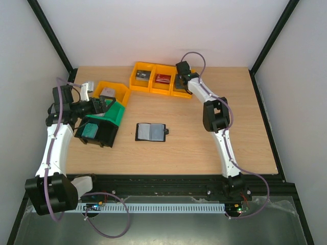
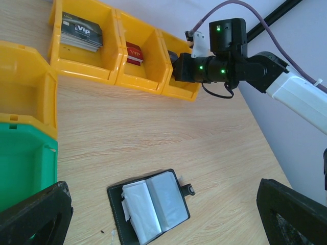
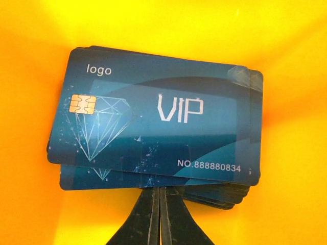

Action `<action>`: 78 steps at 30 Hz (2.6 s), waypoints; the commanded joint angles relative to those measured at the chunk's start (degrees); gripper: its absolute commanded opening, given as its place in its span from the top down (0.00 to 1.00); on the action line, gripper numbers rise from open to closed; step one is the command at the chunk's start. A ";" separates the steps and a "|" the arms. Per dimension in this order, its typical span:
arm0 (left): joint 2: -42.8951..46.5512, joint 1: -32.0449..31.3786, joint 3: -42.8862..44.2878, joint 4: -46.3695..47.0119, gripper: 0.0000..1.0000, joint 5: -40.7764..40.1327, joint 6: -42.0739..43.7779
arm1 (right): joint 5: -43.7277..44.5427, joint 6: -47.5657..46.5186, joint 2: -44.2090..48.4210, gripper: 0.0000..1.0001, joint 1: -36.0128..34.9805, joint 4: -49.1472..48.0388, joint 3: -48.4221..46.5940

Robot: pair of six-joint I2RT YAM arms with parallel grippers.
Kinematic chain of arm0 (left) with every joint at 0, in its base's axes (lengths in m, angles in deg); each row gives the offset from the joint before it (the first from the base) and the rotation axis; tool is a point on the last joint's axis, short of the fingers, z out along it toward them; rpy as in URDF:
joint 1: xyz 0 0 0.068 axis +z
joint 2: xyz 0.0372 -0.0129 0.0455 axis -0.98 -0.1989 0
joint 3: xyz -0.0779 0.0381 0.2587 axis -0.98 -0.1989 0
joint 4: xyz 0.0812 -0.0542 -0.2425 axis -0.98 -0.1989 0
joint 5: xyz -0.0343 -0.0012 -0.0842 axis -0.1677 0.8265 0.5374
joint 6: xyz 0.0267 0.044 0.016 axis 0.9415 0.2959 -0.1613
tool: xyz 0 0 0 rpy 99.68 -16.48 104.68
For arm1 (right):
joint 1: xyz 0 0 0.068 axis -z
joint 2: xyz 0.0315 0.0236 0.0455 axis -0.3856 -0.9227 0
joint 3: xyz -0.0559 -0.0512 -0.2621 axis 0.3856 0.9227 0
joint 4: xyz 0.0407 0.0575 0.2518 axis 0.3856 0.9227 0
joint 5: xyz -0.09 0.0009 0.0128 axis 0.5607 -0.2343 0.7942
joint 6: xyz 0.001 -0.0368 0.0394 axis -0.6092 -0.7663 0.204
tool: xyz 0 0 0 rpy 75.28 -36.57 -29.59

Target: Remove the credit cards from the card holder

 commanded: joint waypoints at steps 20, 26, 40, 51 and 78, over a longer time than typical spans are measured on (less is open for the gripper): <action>0.33 -2.26 -8.21 8.91 0.01 0.67 -8.67 | -10.55 0.71 22.03 0.90 -2.10 -1.36 9.80; -0.93 -12.16 -13.13 10.58 0.01 -6.41 -9.94 | -10.32 4.15 33.90 0.80 -9.32 -3.68 29.10; -13.59 -29.16 -17.49 15.55 0.01 -19.89 -14.75 | -26.40 12.52 44.99 0.58 -16.74 -14.28 65.57; -25.57 -29.68 -14.96 15.96 0.28 -18.61 -18.98 | -33.75 14.52 44.20 0.55 -17.25 -22.68 75.20; -33.62 -29.75 -9.59 17.66 0.98 -10.26 -16.44 | -42.25 14.37 42.34 0.62 -17.10 -27.90 73.52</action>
